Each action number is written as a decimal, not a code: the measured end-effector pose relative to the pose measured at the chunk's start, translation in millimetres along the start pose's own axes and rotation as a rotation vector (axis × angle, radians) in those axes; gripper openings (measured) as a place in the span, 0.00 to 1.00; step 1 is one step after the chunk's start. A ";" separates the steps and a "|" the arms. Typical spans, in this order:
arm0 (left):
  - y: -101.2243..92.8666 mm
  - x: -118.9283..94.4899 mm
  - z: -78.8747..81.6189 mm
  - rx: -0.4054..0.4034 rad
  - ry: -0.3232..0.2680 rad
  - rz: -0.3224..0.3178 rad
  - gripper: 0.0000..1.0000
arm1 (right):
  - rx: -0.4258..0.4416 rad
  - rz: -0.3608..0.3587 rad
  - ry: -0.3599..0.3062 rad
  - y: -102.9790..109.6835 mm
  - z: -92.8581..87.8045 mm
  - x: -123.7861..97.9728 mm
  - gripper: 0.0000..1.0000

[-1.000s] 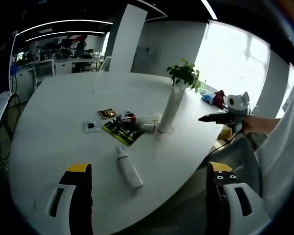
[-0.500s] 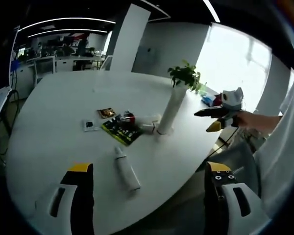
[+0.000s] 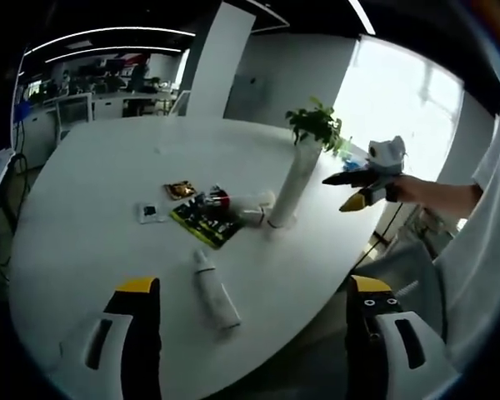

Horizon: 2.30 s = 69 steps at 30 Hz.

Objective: Arrange the skincare products in the storage area until every visible bottle or jar stands upright without overlapping.

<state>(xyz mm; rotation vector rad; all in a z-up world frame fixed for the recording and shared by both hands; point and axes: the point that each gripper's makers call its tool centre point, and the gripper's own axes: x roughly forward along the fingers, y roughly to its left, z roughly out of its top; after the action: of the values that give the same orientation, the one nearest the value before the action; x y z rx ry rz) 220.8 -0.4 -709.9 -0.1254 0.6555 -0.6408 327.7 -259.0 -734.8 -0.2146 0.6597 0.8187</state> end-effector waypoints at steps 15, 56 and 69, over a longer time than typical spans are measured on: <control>2.2 6.6 -7.6 -0.020 0.027 -0.004 0.81 | -0.081 0.012 0.040 -23.5 17.5 23.9 0.80; 20.1 -3.5 -37.1 0.074 0.144 0.032 0.80 | -0.311 0.060 -0.028 -27.3 132.5 67.2 0.69; 26.4 -17.8 -29.1 0.013 0.048 0.012 0.81 | -0.404 0.096 0.076 -37.5 139.4 77.7 0.68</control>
<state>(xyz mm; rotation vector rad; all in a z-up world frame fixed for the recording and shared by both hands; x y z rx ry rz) 206.0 33.9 -731.6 -0.0946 0.6979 -0.6382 458.2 -178.5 -676.6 -0.5855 0.5736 1.0368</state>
